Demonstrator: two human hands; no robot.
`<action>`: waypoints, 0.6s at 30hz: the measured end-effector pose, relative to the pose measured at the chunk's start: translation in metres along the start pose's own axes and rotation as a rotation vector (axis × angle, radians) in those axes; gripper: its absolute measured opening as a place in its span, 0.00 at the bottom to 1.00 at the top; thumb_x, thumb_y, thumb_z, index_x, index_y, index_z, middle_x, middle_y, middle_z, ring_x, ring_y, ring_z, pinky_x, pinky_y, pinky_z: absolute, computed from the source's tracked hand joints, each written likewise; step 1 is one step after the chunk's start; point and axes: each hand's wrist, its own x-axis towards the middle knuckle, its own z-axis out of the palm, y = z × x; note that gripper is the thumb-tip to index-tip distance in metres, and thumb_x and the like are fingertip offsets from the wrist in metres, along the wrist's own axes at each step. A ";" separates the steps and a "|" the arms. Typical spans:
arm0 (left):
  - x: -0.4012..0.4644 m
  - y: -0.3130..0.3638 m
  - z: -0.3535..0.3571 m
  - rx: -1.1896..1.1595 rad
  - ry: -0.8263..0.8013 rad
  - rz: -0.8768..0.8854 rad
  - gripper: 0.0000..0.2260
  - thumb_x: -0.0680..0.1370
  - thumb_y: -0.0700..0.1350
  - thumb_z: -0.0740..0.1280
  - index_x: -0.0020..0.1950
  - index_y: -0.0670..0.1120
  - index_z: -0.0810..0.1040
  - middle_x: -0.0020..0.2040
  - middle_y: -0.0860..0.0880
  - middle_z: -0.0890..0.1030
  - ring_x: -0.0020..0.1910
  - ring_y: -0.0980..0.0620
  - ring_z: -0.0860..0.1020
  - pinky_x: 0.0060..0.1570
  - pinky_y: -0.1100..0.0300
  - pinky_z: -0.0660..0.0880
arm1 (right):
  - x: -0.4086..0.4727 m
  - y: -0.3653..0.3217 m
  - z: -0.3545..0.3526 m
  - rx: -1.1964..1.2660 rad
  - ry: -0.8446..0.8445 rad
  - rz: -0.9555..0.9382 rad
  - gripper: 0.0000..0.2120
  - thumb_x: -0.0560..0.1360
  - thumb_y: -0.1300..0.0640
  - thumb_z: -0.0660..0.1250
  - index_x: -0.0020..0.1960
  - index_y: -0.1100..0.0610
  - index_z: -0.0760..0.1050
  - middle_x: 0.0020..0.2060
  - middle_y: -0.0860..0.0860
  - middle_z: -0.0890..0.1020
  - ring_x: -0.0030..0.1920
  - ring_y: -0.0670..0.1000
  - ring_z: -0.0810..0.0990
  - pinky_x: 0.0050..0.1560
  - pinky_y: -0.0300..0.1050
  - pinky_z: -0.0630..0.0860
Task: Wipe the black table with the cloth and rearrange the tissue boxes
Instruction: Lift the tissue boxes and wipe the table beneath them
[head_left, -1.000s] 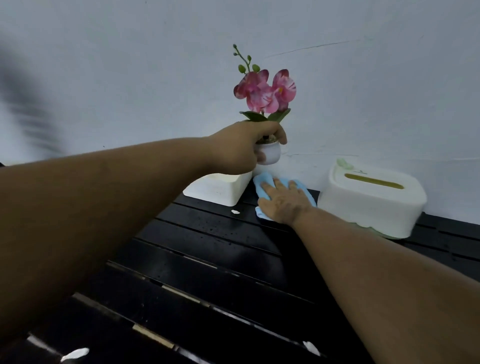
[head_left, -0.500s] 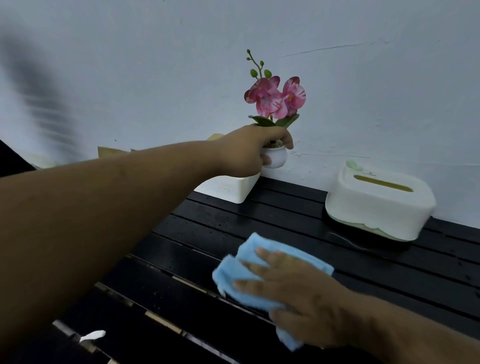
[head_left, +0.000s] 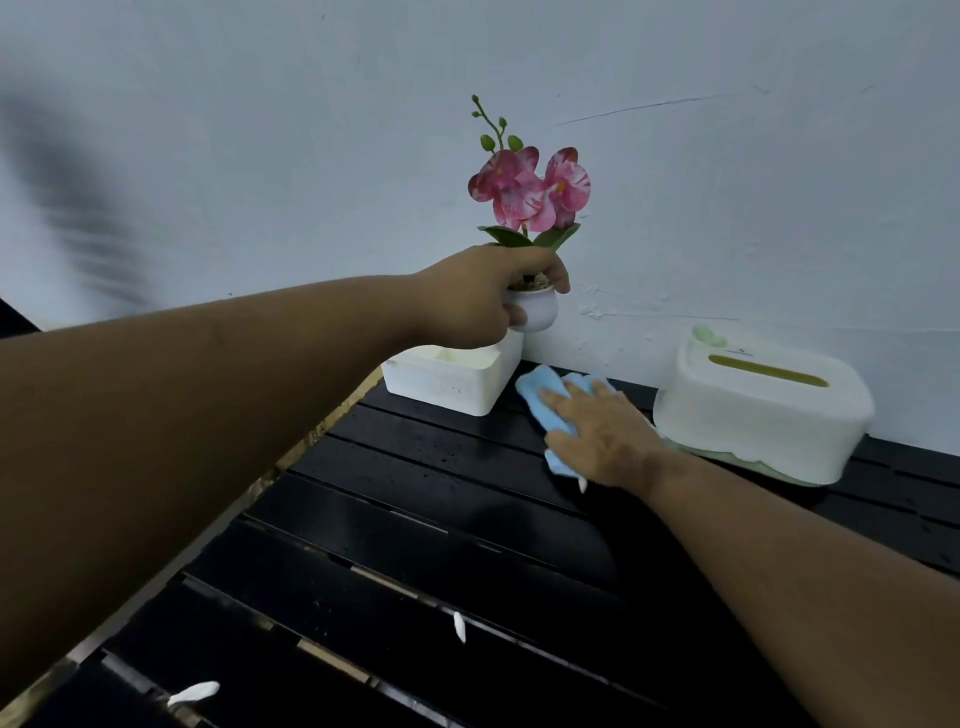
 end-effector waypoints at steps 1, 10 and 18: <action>0.001 0.000 0.001 0.001 -0.005 0.003 0.24 0.76 0.31 0.65 0.64 0.56 0.75 0.57 0.54 0.74 0.54 0.54 0.73 0.45 0.67 0.70 | 0.014 0.001 0.004 0.001 -0.006 0.075 0.30 0.77 0.42 0.52 0.77 0.46 0.55 0.76 0.52 0.60 0.73 0.63 0.58 0.72 0.60 0.56; 0.007 0.011 0.005 -0.003 -0.029 0.009 0.24 0.75 0.31 0.66 0.64 0.55 0.74 0.59 0.52 0.74 0.54 0.52 0.73 0.43 0.67 0.69 | 0.017 -0.007 0.003 -0.074 -0.187 0.037 0.27 0.80 0.43 0.46 0.77 0.38 0.44 0.79 0.46 0.47 0.76 0.66 0.44 0.72 0.69 0.45; -0.002 0.024 0.022 0.044 -0.054 -0.073 0.22 0.77 0.35 0.62 0.64 0.58 0.74 0.56 0.54 0.73 0.43 0.62 0.71 0.38 0.68 0.64 | -0.119 -0.034 -0.011 -0.088 -0.301 -0.361 0.31 0.74 0.44 0.46 0.76 0.34 0.41 0.79 0.43 0.42 0.78 0.57 0.39 0.75 0.63 0.43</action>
